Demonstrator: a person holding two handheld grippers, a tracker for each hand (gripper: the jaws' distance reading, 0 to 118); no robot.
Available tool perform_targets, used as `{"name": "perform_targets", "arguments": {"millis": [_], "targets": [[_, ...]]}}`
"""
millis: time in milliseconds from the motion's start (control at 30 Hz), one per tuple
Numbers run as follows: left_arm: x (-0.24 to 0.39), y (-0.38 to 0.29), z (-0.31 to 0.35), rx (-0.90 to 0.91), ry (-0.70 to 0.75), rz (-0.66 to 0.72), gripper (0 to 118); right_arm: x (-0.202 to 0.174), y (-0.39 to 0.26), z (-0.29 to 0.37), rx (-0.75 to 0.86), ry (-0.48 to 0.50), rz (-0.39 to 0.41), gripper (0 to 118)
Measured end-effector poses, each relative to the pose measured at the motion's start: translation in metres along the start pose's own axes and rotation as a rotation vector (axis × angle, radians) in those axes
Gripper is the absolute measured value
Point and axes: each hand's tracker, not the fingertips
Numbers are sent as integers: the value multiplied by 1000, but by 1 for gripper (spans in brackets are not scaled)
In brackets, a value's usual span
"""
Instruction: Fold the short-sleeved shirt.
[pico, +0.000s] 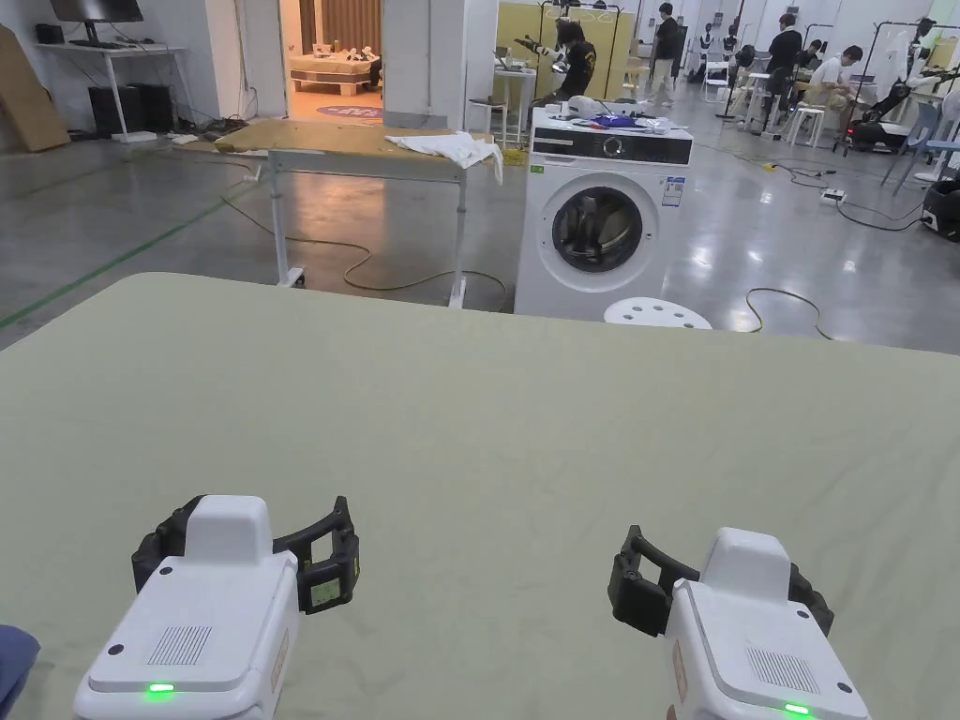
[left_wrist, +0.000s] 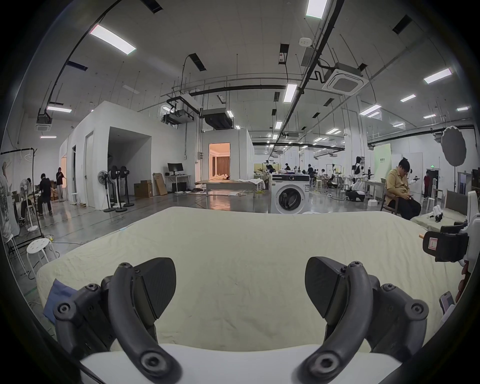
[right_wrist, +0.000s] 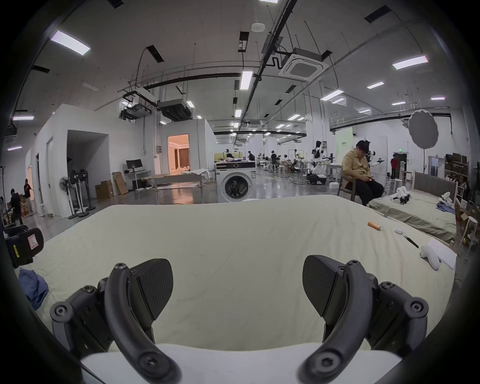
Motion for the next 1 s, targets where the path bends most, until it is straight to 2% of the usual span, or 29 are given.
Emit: {"name": "perform_targets", "arguments": {"millis": [133,233,333,467,767,900,1000], "targets": [[-1,1,-1,2,7,0,103,4,1,-2,-4,40,-36,104],[-1,2,-1,3,11,1,106,1,4,-2,-3,26,-52,104],[-1,2,-2,4,7,-1,106,-4,7,-1,3,-15,-27,104],[0,2,-2,8,2,11,106,-8,7,-1,1,-10,-3,104],[-1,2,-3,42,1,56,106,-17,8,0,-39,-11,-13,104],[-1,2,-3,54,3,59,106,-17,12,-3,-78,-22,-40,104],[-1,2,-2,61,5,50,106,-13,13,-6,-122,-16,-99,104]]}}
